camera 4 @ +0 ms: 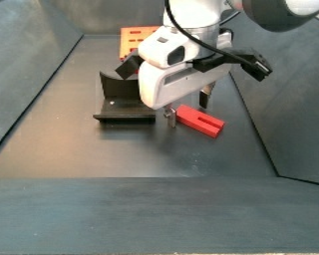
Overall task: Pick up the double-square object. Move up. Place the double-square object on the fixture. Regrasp the double-square object. Move to above the board. Insert the double-square object.
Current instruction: Pick up the double-square object.
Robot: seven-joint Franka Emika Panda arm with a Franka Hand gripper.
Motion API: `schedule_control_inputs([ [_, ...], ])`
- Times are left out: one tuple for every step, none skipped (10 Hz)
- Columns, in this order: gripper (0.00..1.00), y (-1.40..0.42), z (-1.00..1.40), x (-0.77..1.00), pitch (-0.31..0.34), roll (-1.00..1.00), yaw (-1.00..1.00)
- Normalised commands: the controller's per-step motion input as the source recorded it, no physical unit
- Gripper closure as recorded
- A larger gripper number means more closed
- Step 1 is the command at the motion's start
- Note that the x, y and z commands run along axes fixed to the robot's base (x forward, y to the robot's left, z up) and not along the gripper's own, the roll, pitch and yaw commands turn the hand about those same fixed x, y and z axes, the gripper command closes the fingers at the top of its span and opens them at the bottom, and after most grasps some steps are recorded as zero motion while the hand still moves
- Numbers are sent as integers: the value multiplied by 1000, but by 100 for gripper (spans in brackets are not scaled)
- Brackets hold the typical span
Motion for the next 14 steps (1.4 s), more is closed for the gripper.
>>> schedule_control_inputs([
  [0, 129, -863, -589, -197, 26, 383],
  [0, 9, -286, -194, -84, 0, 257],
  [0, 0, 0, 0, 0, 0, 0],
  [100, 0, 0, 0, 0, 0, 0],
  [100, 0, 0, 0, 0, 0, 0],
  [100, 0, 0, 0, 0, 0, 0],
  [100, 0, 0, 0, 0, 0, 0],
  [100, 0, 0, 0, 0, 0, 0],
  [100, 0, 0, 0, 0, 0, 0],
  [100, 0, 0, 0, 0, 0, 0],
  [100, 0, 0, 0, 0, 0, 0],
  [100, 0, 0, 0, 0, 0, 0],
  [100, 0, 0, 0, 0, 0, 0],
  [100, 0, 0, 0, 0, 0, 0],
])
